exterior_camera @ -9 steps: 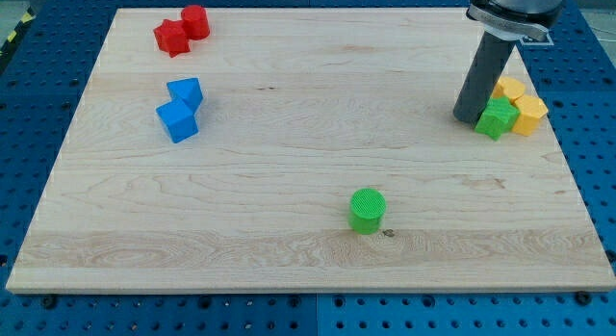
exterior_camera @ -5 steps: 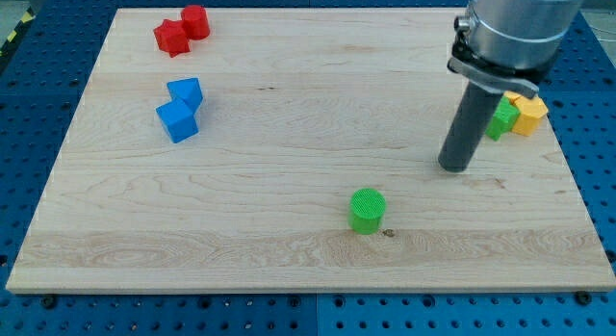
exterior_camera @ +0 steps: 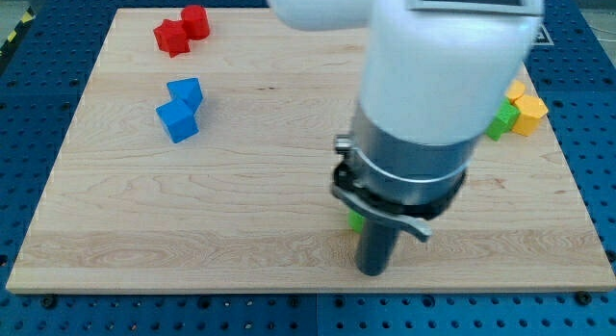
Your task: Slide the green circle into the green star
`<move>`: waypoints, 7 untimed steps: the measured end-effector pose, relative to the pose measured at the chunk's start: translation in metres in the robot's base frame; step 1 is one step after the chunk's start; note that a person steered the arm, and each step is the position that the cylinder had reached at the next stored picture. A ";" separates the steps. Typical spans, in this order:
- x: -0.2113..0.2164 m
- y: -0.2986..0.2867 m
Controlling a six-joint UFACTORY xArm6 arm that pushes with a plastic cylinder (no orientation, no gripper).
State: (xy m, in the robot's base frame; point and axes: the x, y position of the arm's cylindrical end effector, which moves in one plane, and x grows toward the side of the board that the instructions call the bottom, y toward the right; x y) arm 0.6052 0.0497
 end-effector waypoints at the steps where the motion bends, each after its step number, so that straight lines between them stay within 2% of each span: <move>1: -0.048 0.000; 4: -0.073 0.003; 7: -0.116 0.003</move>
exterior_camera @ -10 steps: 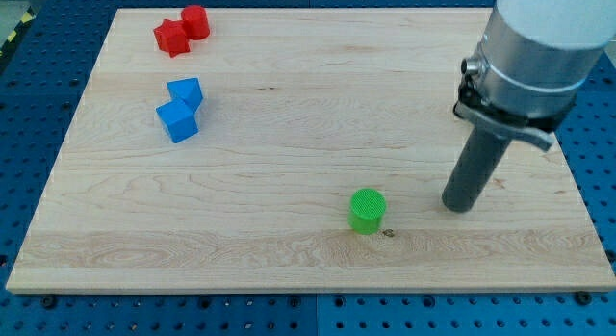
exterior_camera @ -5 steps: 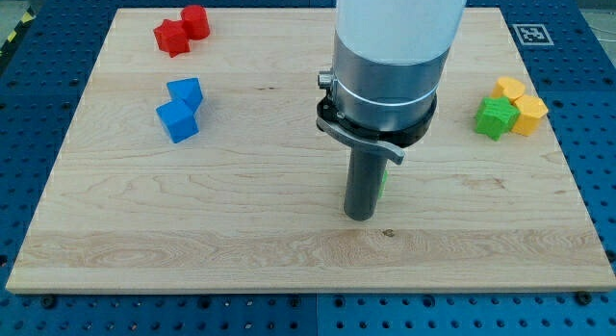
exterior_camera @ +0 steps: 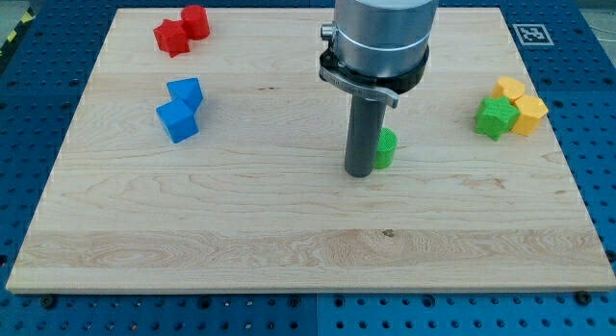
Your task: Slide the green circle into the green star
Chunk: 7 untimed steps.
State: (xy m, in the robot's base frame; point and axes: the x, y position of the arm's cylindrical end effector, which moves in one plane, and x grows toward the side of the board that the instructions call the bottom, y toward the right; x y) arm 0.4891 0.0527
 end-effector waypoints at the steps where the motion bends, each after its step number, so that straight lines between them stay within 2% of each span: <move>1: -0.016 0.003; 3: -0.003 0.003; 5: -0.018 0.016; 7: -0.013 0.029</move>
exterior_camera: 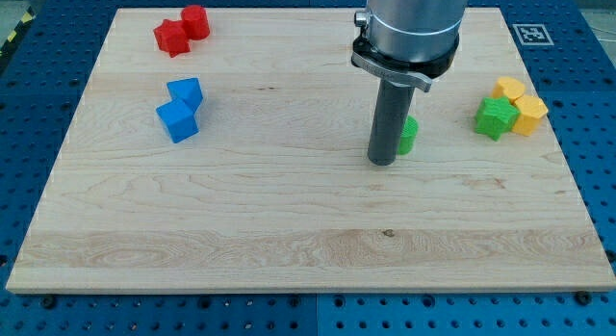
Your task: Slide the green circle into the green star
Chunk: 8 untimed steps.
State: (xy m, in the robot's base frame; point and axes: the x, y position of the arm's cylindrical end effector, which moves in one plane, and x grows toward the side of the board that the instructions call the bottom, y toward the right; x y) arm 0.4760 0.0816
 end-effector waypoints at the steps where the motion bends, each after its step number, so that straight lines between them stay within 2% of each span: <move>1: -0.010 0.004; 8: -0.043 0.009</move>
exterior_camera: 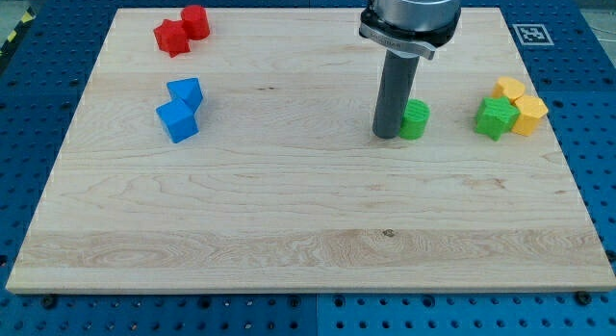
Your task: Slide the green circle into the green star
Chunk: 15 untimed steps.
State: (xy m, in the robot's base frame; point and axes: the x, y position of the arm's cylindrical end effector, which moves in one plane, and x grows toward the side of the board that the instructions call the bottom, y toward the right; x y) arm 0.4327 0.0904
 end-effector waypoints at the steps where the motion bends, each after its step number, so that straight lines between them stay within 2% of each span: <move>1: -0.013 0.012; 4: -0.010 0.024; 8: -0.018 0.070; 13: -0.043 0.079; 15: -0.034 0.077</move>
State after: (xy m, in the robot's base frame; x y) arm 0.3992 0.1674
